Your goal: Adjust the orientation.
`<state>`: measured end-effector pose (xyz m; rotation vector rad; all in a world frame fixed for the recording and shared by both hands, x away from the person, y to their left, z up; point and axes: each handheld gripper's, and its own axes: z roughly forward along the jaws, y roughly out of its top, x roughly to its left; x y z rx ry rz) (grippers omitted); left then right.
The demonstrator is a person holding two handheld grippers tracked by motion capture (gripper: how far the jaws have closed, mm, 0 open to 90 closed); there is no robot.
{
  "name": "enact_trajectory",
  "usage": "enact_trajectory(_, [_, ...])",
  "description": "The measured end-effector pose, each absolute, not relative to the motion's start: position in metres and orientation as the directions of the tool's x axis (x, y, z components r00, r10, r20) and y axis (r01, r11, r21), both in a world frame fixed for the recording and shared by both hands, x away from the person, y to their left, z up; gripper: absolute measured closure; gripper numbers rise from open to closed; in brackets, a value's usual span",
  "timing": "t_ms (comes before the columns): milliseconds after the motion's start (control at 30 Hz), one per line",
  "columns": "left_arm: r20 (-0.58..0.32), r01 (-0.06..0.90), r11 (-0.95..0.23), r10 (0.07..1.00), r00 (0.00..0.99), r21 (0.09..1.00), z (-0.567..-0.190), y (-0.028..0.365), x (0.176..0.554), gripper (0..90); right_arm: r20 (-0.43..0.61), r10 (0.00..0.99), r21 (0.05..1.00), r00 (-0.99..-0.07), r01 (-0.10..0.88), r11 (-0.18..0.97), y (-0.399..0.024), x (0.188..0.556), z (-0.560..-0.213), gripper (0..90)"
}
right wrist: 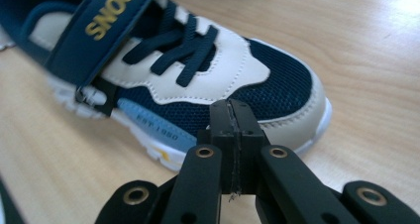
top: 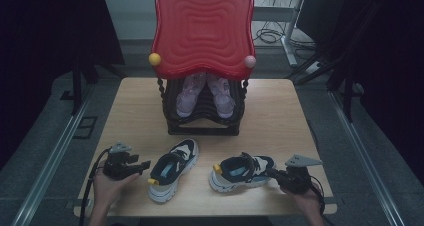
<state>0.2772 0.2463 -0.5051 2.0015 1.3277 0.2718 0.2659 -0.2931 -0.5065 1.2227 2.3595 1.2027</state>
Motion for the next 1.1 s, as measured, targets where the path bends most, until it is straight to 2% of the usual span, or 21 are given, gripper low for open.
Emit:
enact_trajectory(467, [-0.202,0.721,-0.220,0.870,0.450,0.658,-0.505,0.246,0.277,41.0,0.225,0.761,0.765,-0.609,0.594,0.250,-0.295,0.300,-0.513,89.8])
enact_trajectory(1100, [-0.204,0.716,-0.217,0.868,0.452,0.663,-0.504,0.248,0.276,40.9,0.223,0.760,0.766,-0.611,0.592,0.251,-0.281,0.332,-0.515,89.8])
